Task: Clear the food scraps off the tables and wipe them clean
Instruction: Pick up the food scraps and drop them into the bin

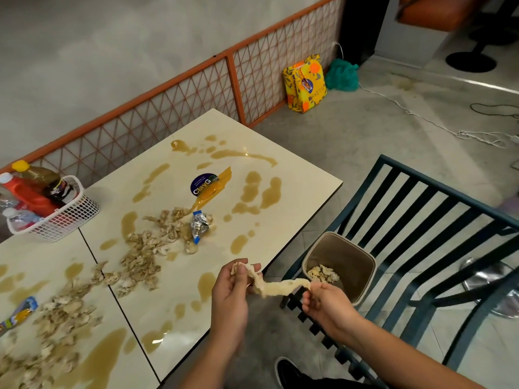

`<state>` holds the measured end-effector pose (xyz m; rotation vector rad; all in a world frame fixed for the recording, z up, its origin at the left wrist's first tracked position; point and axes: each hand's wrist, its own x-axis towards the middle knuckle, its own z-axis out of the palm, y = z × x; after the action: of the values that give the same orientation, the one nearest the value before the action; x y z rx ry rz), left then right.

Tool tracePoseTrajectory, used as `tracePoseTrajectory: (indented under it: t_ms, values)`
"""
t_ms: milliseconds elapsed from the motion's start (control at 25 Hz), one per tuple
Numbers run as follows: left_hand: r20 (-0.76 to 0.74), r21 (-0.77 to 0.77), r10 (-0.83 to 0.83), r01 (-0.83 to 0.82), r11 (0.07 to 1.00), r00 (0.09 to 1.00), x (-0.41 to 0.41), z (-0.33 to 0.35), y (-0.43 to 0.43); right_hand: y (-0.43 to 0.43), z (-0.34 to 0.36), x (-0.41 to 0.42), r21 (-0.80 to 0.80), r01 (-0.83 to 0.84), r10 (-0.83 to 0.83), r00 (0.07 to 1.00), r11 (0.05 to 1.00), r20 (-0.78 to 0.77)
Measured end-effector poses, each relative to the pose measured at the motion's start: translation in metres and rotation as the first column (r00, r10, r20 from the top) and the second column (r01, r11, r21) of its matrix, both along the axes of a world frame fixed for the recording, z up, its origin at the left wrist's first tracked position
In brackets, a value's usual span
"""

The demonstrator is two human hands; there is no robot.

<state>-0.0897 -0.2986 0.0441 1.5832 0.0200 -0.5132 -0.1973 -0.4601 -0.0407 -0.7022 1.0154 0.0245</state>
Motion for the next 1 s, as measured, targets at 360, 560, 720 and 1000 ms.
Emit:
tracePoseTrajectory:
  t_ms: [360, 560, 720, 1000]
  values:
    - [-0.007, 0.0, -0.036, 0.036, 0.999, 0.999, -0.012, 0.001, -0.008, -0.03, 0.0, 0.006, 0.184, 0.238, -0.26, 0.961, 0.953, 0.1]
    - [-0.022, 0.017, -0.053, 0.053, 0.998, 0.998, -0.009, -0.003, 0.0, -0.074, -0.032, 0.0, 0.017, 0.31, -0.307, 0.946, 0.951, -0.101]
    - [-0.058, 0.076, -0.13, 0.134, 0.988, 0.99, -0.014, -0.013, 0.007, -0.088, -0.06, -0.015, 0.14, 0.298, -0.268, 0.943, 0.944, -0.197]
    - [-0.017, 0.236, -0.24, 0.237, 0.942, 0.971, -0.022, -0.039, 0.014, 0.002, -0.016, -0.008, 0.308, -0.392, 0.355, 0.919, 0.867, 0.168]
